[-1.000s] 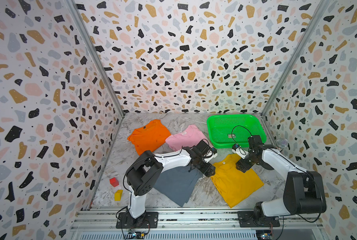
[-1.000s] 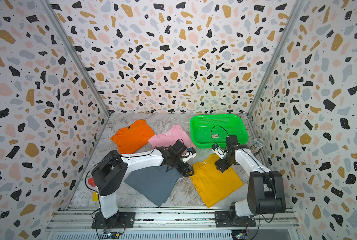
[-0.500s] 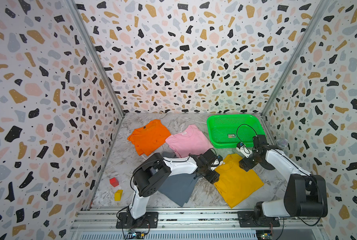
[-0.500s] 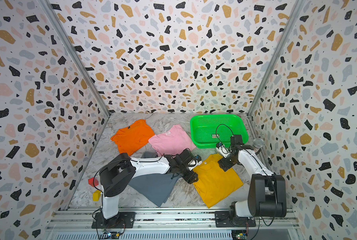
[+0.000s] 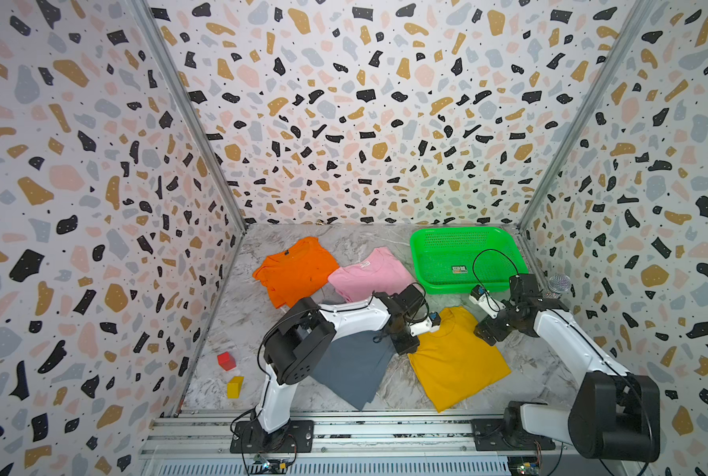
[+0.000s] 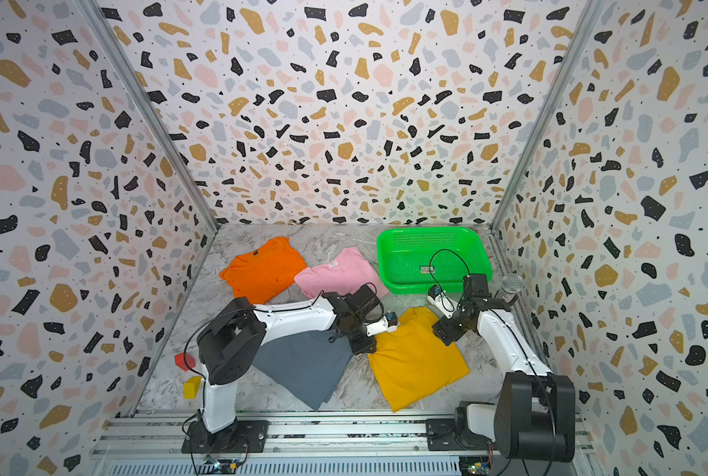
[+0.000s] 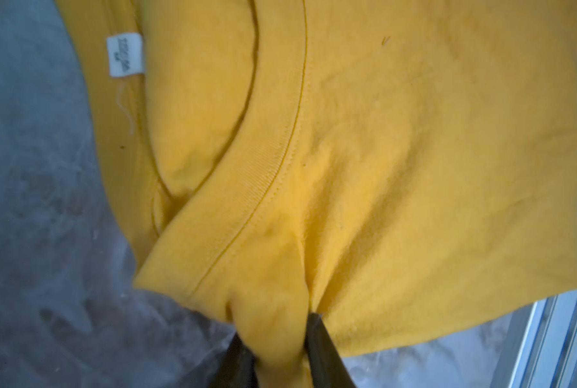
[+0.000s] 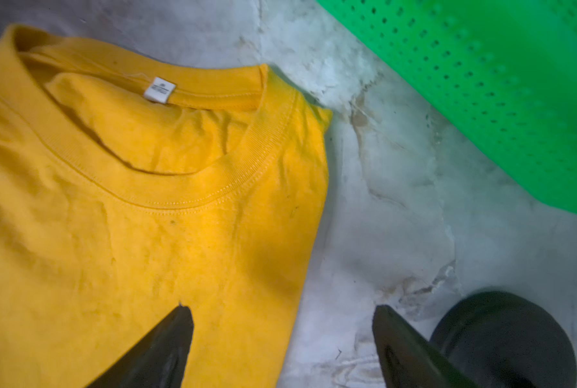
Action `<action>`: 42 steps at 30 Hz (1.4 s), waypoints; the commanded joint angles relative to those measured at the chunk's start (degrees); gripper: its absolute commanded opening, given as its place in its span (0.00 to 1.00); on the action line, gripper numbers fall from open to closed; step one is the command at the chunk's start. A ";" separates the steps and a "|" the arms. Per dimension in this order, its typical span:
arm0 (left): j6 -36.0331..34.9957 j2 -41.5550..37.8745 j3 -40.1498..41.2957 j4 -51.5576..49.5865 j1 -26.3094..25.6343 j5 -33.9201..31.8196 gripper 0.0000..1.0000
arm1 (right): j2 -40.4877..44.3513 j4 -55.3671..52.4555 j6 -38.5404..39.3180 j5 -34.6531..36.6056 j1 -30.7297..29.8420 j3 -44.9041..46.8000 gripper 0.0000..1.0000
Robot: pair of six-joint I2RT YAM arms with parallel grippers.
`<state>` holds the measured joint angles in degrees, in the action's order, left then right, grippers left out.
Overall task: Put the folded t-shirts into the basket
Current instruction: Pick up the T-shirt from the center of the board.
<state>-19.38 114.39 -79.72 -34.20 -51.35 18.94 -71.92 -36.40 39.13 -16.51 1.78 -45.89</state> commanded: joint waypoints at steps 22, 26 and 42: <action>-5.19 0.65 6.19 5.89 3.28 -0.67 0.00 | -19.95 7.79 1.87 -0.90 -7.49 -8.17 0.82; -5.98 0.48 7.10 7.33 3.28 -1.20 0.00 | -21.79 8.59 3.35 0.08 -8.74 -8.52 0.81; -1.68 -3.95 13.24 18.20 3.28 -2.12 0.00 | -21.28 9.50 2.69 0.31 -9.52 -7.29 0.27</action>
<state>-22.81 110.54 -68.58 -18.79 -48.05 20.05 -95.92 -27.29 43.07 -16.27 -7.86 -53.89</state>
